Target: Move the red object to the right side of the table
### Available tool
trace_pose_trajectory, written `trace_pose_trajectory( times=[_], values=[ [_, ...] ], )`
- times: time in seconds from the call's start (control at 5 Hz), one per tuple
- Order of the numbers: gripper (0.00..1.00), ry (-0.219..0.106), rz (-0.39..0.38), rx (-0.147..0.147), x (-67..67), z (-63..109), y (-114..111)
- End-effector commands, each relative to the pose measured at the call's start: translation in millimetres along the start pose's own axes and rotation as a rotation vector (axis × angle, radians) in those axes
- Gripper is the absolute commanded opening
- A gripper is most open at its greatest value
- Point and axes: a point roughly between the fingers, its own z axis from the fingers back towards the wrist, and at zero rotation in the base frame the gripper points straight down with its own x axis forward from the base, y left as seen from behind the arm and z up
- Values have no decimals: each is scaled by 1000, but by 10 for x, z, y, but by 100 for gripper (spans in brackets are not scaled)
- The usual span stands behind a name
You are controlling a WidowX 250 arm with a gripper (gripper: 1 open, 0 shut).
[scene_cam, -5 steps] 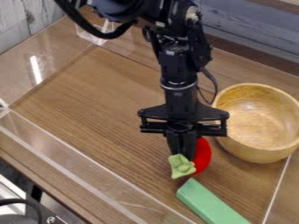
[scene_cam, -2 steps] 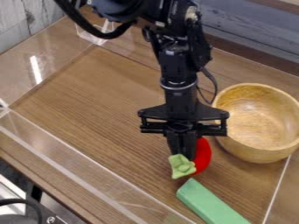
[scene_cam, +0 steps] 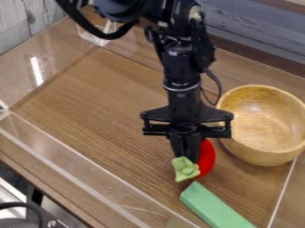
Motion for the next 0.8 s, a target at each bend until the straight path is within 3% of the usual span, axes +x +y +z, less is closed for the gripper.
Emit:
trace_pose_trajectory(
  times=[0.0, 0.6],
  values=[
    [0, -46, 1, -29, 91, 120, -52],
    [0, -44, 6, -28, 90, 117, -52]
  ],
)
